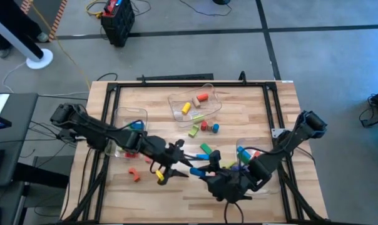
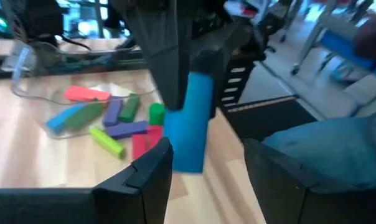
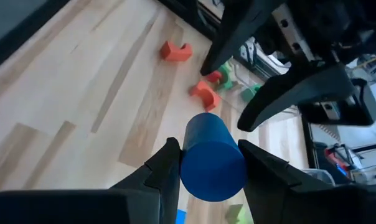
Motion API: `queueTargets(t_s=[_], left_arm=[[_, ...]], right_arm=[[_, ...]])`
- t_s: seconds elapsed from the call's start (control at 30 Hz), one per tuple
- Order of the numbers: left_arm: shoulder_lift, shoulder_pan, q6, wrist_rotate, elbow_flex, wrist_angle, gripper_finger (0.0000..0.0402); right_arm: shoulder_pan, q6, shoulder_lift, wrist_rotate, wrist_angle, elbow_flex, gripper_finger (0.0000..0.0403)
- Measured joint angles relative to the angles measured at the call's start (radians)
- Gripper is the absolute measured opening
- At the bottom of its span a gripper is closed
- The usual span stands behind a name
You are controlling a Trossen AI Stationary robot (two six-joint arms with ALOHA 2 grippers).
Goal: Sort blocks by size
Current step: Put the blue cylindrical block into the top transparent bin
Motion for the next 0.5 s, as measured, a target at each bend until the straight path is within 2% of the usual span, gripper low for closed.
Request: queueTargets(t_s=[0.07, 0.23, 0.5], left_arm=[[0.000, 0.014, -0.026, 0.039, 0.000, 0.010, 0.0193], [0.000, 0.036, -0.063, 0.041, 0.000, -0.006, 0.0193], [0.000, 0.046, -0.075, 0.095, 0.000, -0.034, 0.0193]], right_arm=[[-0.013, -0.021, 0.008, -0.020, 0.017, 0.000, 0.0166], [-0.031, -0.069, 0.025, -0.055, 0.037, 0.000, 0.0166], [-0.037, -0.130, 0.023, -0.053, 0.083, 0.010, 0.0165]])
